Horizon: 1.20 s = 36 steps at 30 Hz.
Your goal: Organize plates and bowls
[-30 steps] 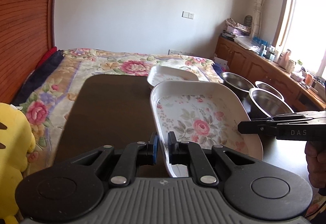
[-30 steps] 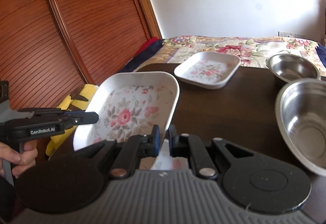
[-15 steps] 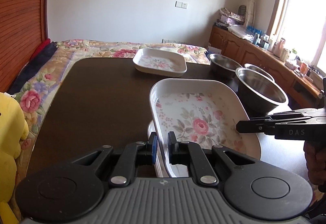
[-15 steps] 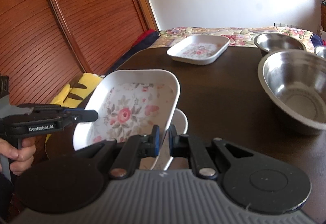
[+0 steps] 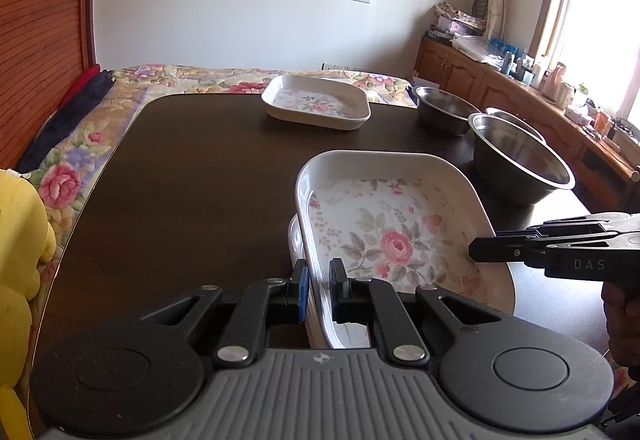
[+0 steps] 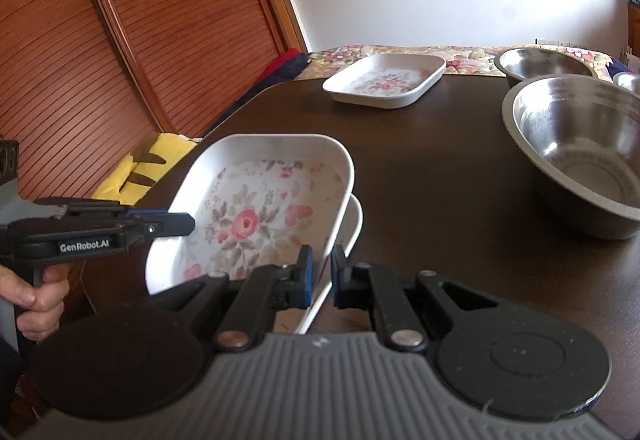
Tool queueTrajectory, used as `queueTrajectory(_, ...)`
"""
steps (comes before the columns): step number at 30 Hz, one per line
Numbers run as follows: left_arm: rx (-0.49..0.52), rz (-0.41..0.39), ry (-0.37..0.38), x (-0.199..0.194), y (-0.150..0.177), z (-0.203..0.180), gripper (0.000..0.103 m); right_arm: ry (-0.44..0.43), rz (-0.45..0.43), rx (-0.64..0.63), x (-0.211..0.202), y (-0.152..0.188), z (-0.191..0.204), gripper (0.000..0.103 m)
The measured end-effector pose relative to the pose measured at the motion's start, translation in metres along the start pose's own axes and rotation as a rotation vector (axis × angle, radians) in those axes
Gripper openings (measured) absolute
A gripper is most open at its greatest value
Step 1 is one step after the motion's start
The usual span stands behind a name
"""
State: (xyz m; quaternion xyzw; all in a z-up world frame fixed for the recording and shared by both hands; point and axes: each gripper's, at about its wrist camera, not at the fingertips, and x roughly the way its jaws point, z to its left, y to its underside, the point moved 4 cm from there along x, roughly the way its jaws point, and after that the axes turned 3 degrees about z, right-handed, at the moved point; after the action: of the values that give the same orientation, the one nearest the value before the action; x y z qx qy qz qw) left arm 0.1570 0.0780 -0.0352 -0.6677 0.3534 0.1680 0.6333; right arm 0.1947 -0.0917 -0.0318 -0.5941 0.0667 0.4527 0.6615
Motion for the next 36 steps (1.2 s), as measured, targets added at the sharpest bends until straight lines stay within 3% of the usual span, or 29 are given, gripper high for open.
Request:
queueTrajectory(17,-0.013,0.004,-0.024,0.007,-0.002,0.005,0.011,0.035,-0.015,-0.061,-0.004,-0.001,0.007,0.014)
queueTrajectory(24,-0.006,-0.028,-0.032,0.001,-0.010,0.007,0.011,0.044,-0.054,-0.090,-0.015,-0.009,0.009,0.014)
queueTrajectory(36,0.036,-0.074,-0.036,-0.003,-0.032,0.000,0.025,0.068,-0.106,-0.105,-0.020,-0.034,0.006,0.014)
